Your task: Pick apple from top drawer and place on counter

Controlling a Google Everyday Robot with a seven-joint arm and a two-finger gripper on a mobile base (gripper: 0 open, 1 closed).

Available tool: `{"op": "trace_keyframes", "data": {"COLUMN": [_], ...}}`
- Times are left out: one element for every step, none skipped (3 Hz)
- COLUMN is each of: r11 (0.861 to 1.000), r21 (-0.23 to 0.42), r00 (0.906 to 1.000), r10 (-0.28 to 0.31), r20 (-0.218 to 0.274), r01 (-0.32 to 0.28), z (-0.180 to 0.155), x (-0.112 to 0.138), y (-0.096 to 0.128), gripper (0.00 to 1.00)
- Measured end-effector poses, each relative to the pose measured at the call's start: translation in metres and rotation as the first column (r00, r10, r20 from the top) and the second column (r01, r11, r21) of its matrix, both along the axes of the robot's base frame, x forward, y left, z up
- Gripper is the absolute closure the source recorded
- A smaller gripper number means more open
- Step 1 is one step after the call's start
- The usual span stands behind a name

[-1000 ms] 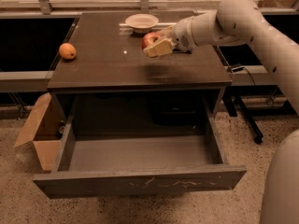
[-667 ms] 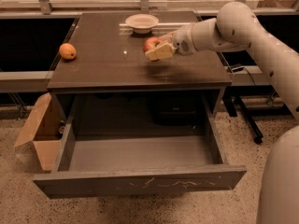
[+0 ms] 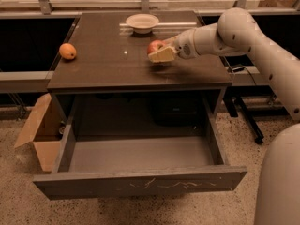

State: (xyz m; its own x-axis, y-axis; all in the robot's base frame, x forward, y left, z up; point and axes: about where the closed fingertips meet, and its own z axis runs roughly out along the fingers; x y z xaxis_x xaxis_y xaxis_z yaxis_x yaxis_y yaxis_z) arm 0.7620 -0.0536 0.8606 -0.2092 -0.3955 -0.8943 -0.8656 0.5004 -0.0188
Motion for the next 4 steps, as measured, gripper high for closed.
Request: {"op": "trace_keyframes", "data": {"r11": [1.000, 1.000, 0.998, 0.992], "r21": [0.009, 0.014, 0.035, 0.063], "r00": [1.0000, 1.0000, 0.9951, 0.9758], "r10": [-0.004, -0.005, -0.055, -0.116], "r20": [0.004, 0.005, 0.082, 0.186], "r01": [0.004, 0.005, 0.052, 0.106], "z": [0.000, -0.001, 0.022, 0.050], "x": [0.000, 0.000, -0.014, -0.038], "y": [-0.003, -0.004, -0.023, -0.047], "gripper": [0.00, 0.00, 0.00, 0.00]}}
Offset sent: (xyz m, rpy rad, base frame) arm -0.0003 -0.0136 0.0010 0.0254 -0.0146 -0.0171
